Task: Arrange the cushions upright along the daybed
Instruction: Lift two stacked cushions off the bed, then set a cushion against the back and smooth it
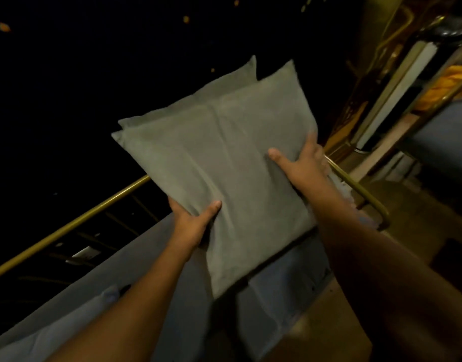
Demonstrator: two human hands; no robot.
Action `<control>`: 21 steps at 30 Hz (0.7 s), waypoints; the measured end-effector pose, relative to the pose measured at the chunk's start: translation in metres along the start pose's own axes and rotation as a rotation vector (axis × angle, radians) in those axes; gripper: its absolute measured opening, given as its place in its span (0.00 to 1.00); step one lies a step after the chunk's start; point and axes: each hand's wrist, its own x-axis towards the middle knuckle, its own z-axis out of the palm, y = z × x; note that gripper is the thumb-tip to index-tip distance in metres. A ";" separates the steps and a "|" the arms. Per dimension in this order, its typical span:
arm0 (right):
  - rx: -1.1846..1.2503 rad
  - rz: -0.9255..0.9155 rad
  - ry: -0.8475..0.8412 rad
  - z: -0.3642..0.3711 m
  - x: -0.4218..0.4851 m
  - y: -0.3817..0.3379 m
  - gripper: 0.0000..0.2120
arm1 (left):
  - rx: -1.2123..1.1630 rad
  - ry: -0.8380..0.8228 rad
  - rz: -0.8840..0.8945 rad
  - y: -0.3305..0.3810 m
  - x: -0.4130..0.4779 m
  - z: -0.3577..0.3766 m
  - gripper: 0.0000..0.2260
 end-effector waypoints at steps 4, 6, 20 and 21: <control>-0.160 -0.045 -0.205 0.048 -0.010 0.021 0.56 | 0.066 -0.167 -0.067 -0.031 0.002 0.035 0.40; -0.156 -0.041 -0.118 0.060 -0.018 0.023 0.55 | 0.089 -0.167 -0.082 -0.035 0.007 0.035 0.38; -0.144 -0.701 -0.192 0.143 -0.171 -0.048 0.24 | 0.383 -0.115 -0.001 -0.061 -0.059 -0.144 0.23; -0.129 -0.713 -0.250 0.158 -0.187 -0.057 0.24 | 0.373 -0.085 -0.019 -0.069 -0.071 -0.166 0.22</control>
